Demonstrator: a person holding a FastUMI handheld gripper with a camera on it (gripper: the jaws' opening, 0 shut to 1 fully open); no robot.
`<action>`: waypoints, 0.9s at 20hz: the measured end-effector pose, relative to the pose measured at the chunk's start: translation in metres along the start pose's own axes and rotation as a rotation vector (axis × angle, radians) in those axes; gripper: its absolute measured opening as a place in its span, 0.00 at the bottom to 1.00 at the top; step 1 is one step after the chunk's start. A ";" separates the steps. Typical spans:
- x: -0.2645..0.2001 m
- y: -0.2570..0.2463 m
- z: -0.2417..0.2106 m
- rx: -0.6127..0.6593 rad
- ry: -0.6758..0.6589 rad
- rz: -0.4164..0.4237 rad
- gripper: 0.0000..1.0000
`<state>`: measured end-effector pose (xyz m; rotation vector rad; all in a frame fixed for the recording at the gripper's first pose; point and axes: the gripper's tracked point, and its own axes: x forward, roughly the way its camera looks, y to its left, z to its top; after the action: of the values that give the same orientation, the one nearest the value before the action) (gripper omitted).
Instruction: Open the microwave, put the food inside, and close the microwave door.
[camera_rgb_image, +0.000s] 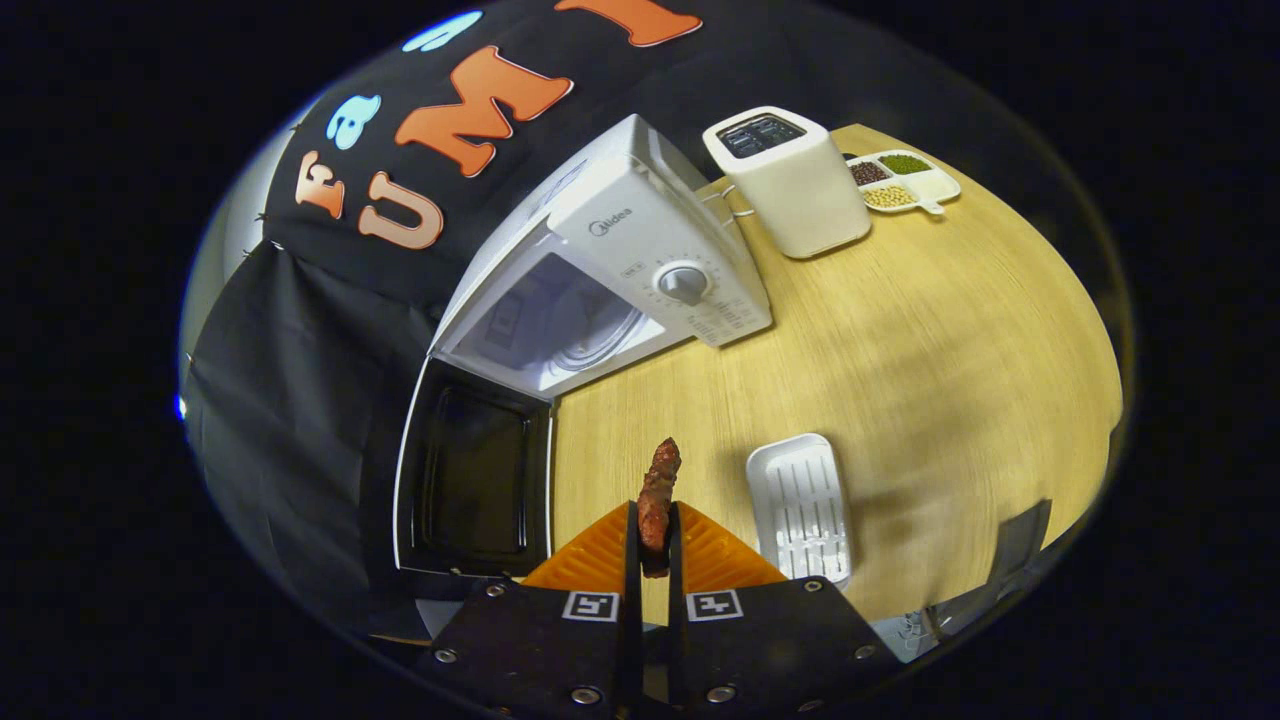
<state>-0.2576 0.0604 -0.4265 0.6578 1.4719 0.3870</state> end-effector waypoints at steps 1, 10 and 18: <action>0.006 0.010 -0.001 0.008 -0.006 0.013 0.10; 0.072 0.078 -0.003 0.073 -0.093 0.081 0.10; 0.129 0.130 0.016 0.142 -0.237 0.154 0.10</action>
<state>-0.2114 0.2371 -0.4468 0.9037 1.2342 0.3124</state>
